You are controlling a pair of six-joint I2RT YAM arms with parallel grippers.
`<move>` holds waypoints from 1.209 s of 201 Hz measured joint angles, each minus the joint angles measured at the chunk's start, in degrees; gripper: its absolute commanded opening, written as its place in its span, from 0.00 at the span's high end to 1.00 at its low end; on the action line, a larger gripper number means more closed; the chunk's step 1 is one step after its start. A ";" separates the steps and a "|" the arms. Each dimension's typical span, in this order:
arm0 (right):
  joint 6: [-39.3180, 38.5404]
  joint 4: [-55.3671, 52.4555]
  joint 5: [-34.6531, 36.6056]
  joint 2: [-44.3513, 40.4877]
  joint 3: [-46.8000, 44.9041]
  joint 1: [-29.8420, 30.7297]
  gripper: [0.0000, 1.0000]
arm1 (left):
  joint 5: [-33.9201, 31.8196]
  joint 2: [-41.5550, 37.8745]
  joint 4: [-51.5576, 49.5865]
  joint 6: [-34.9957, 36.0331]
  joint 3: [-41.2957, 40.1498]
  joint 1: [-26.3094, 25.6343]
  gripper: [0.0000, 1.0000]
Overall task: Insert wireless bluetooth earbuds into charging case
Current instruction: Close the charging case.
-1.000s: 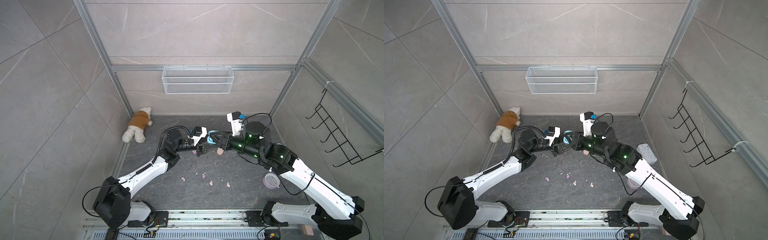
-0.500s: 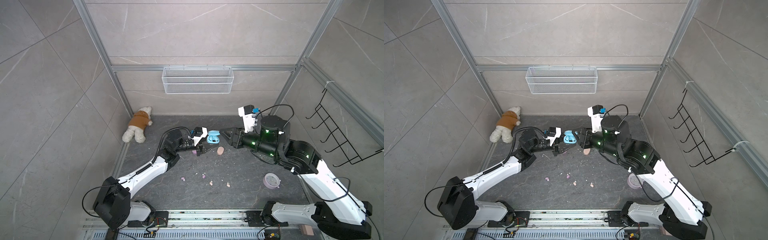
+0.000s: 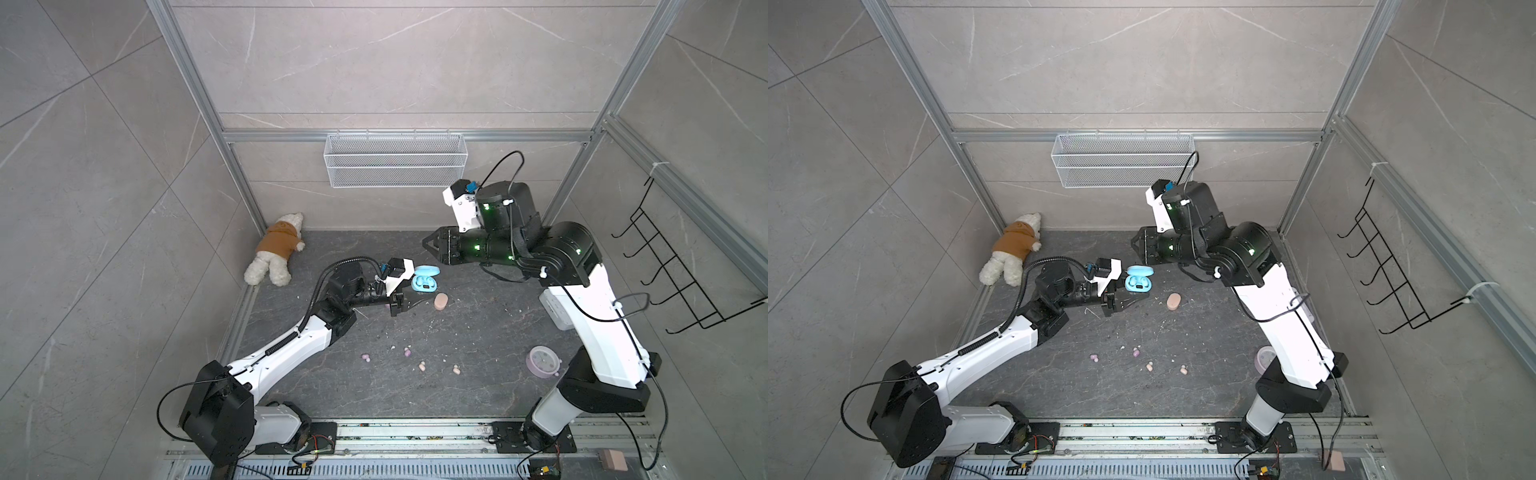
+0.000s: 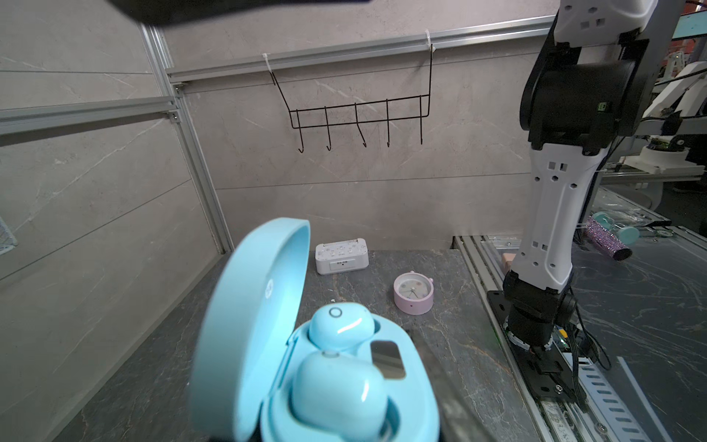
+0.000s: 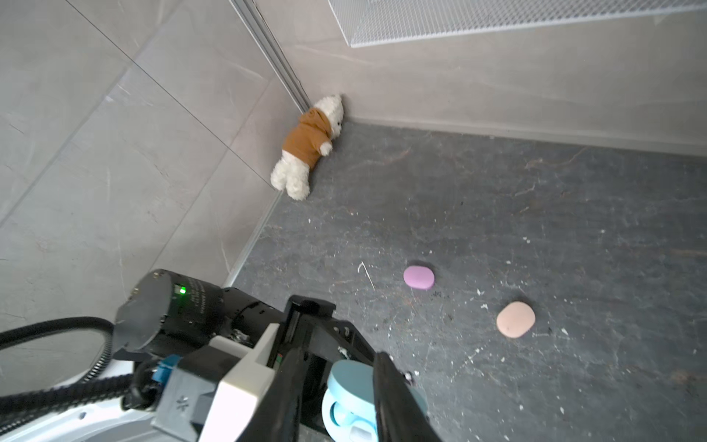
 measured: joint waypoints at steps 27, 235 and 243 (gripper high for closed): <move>0.00 -1.57 -1.73 0.11 -1.42 -0.07 0.67 | 0.00 -0.09 -0.04 0.02 0.00 0.00 0.84; 4.17 4.07 -8.81 -8.00 -21.94 -0.22 0.61 | -0.20 -1.09 -2.60 1.03 -0.35 0.42 0.84; 4.48 4.04 -8.76 -7.98 -21.86 -0.22 0.55 | -0.20 -1.09 -2.60 1.05 -0.33 0.42 0.84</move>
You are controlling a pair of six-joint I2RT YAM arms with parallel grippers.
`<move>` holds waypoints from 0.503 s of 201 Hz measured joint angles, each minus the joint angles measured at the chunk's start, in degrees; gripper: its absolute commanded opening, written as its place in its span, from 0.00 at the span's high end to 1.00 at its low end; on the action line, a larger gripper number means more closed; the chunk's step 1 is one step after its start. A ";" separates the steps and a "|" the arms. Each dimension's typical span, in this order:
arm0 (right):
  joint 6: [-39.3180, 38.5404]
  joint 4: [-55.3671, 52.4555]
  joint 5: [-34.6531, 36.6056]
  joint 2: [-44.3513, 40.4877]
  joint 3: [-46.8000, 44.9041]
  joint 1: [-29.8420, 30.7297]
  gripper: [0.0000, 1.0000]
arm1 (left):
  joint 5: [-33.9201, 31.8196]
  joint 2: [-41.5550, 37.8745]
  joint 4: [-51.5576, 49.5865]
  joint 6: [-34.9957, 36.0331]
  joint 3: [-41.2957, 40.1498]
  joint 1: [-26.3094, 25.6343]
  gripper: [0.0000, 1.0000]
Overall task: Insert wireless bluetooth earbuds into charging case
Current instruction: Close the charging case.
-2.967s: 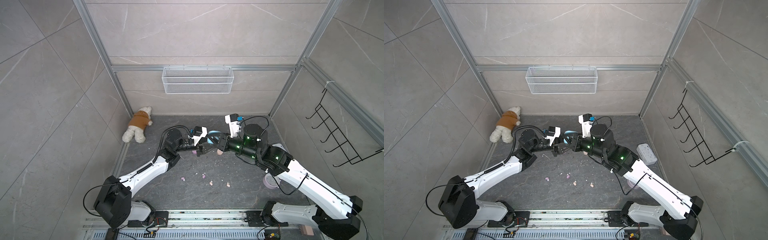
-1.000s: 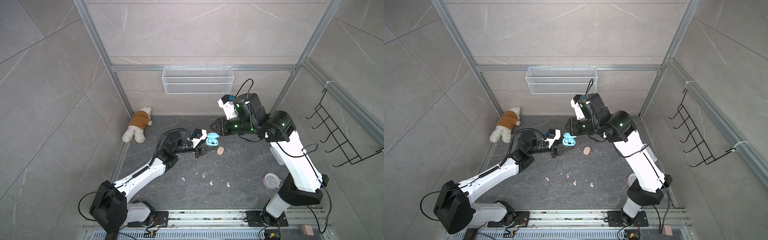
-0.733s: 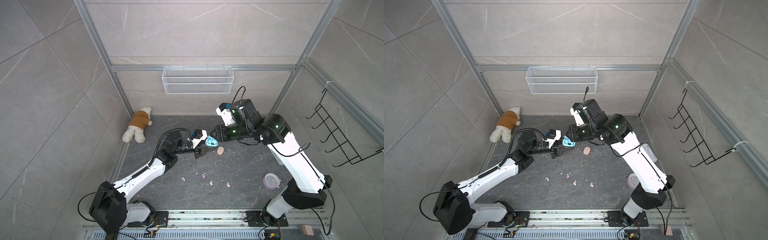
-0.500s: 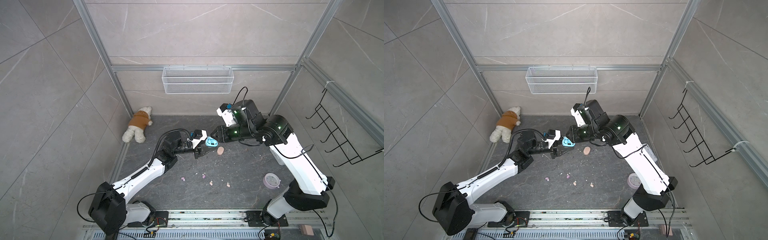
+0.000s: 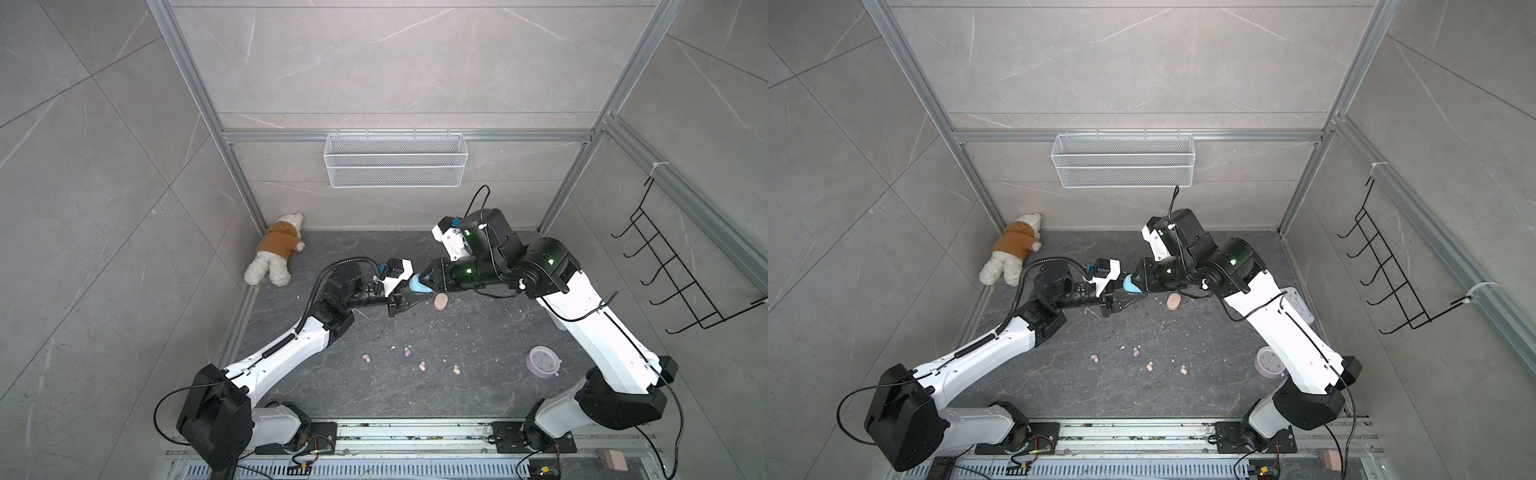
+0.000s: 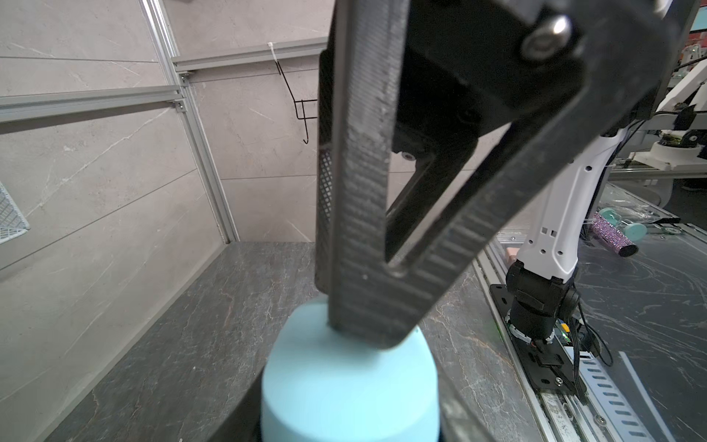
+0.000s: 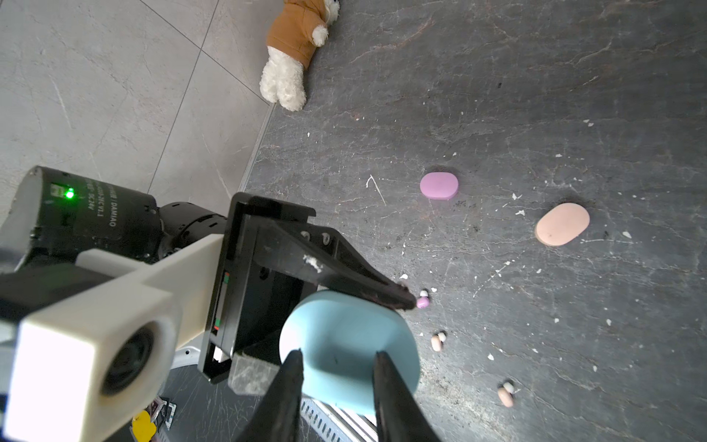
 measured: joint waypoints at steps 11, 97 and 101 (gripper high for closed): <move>0.11 -0.66 0.24 0.11 0.68 0.00 0.51 | 0.04 -0.02 0.02 0.26 0.00 0.00 0.84; 0.52 -6.43 -0.70 1.49 4.33 -0.11 0.63 | 0.09 -0.98 0.00 1.46 -0.02 -0.07 0.84; 0.52 -6.43 -0.72 1.55 3.85 -0.11 0.63 | 0.11 -0.98 -0.24 1.46 0.00 -0.07 0.84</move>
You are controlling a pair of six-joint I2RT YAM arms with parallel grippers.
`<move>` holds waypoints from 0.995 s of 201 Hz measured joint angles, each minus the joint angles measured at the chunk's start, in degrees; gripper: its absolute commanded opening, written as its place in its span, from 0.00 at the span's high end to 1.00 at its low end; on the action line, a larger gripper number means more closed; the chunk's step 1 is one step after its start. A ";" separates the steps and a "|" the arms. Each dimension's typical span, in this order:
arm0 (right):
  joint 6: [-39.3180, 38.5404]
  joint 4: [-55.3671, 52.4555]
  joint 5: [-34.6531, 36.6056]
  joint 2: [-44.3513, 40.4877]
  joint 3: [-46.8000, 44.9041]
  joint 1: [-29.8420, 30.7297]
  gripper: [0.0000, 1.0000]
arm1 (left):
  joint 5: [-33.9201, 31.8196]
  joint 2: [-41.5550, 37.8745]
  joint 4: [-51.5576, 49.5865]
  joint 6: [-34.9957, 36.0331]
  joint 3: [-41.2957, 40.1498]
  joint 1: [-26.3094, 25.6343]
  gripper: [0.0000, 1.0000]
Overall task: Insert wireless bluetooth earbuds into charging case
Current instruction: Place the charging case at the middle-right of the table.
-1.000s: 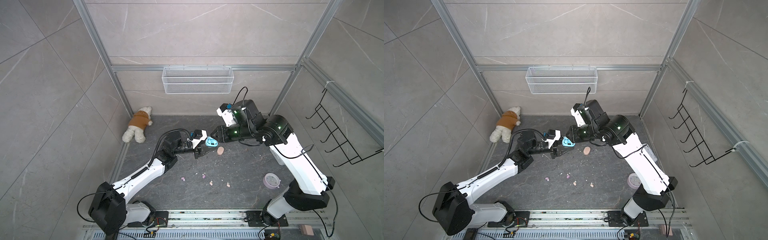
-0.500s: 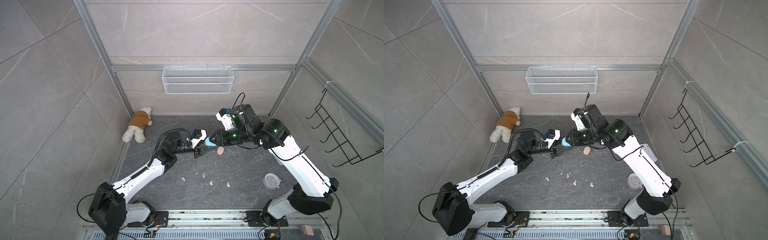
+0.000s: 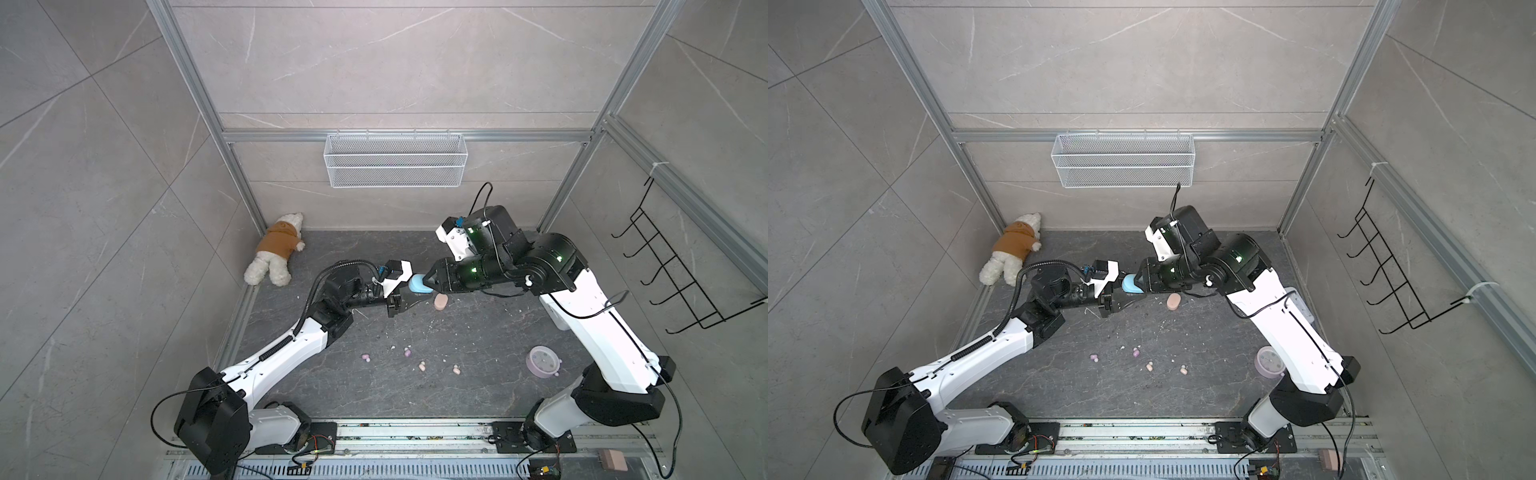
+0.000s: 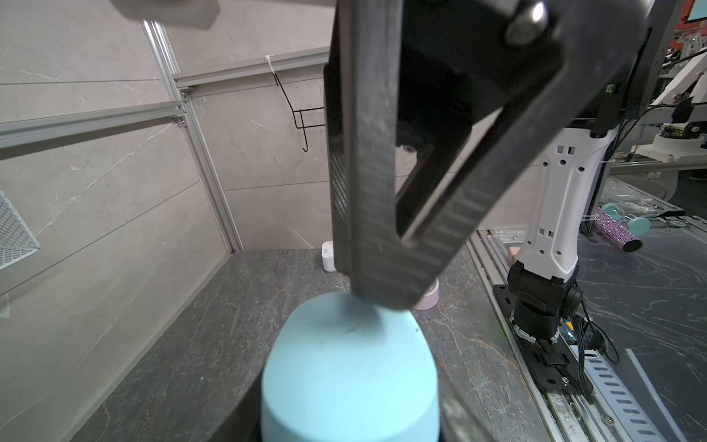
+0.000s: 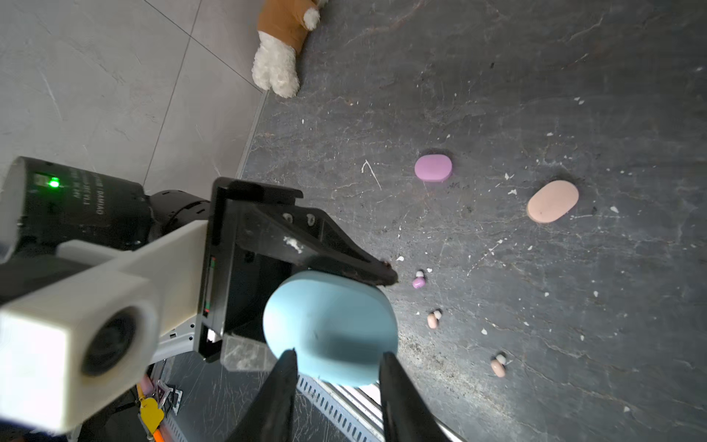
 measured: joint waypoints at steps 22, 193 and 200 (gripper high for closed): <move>0.00 -0.02 0.07 0.33 -1.31 0.00 0.63 | -0.15 0.00 -2.43 0.02 -0.02 0.13 0.84; 2.19 3.04 -4.44 0.63 -4.33 0.13 0.24 | 0.02 0.00 -3.06 2.10 -0.02 -0.57 0.84; 2.56 3.74 -4.44 0.63 -4.92 0.09 0.24 | 0.02 -0.02 -3.06 2.12 -0.02 -0.68 0.84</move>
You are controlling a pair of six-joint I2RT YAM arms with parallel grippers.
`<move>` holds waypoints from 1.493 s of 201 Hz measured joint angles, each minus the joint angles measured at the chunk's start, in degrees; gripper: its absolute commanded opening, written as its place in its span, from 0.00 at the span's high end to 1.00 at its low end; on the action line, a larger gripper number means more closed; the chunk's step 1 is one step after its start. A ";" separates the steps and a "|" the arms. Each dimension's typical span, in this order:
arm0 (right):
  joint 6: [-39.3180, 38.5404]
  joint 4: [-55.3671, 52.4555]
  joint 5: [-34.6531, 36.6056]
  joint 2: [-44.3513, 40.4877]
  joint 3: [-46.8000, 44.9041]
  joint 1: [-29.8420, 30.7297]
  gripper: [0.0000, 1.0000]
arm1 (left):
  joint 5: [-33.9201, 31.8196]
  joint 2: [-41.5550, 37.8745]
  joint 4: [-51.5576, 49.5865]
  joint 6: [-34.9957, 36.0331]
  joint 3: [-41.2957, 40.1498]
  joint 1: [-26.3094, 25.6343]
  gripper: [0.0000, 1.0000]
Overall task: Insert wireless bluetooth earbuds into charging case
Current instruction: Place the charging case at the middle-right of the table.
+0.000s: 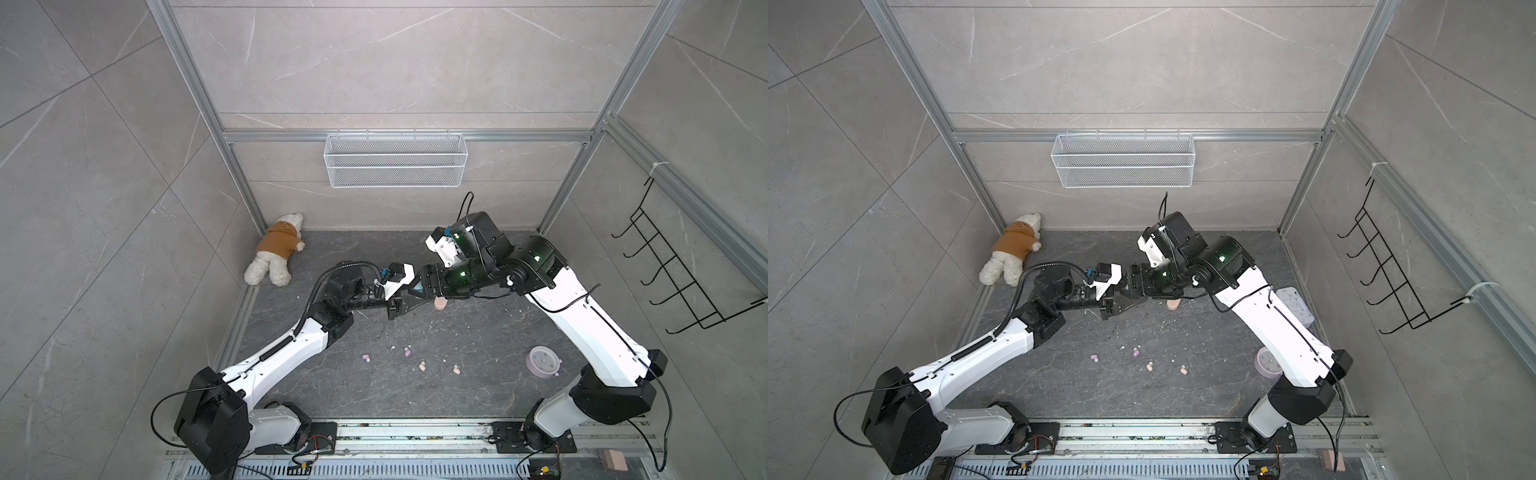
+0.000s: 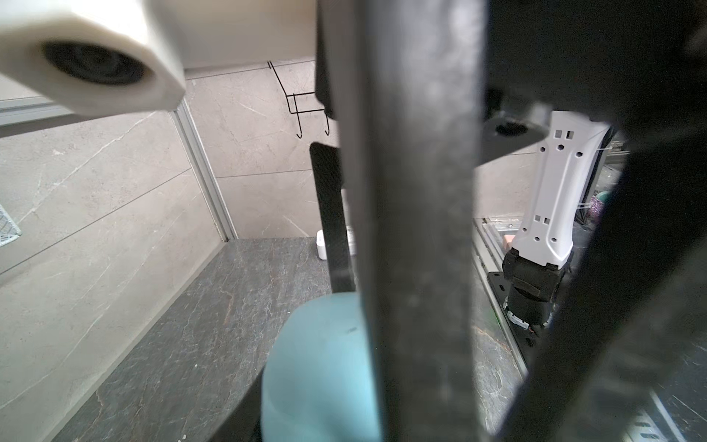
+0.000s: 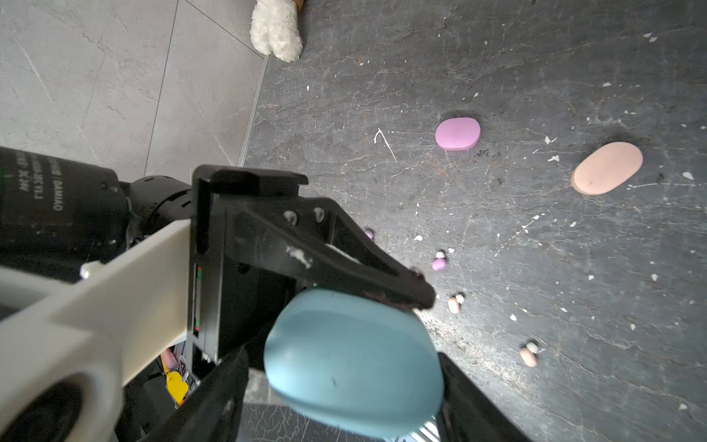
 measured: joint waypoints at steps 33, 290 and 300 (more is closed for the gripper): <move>1.22 2.95 0.20 -0.02 -1.62 -0.15 0.26 | 0.00 -0.20 0.00 0.02 0.00 -0.22 0.84; -2.43 8.46 6.97 -9.66 -22.18 -11.80 0.54 | -8.85 -6.10 -5.92 0.20 -7.28 -0.42 0.17; -2.89 9.75 7.04 -10.29 -25.94 -14.01 0.54 | -9.97 -7.06 -6.32 0.00 -8.20 -0.31 0.16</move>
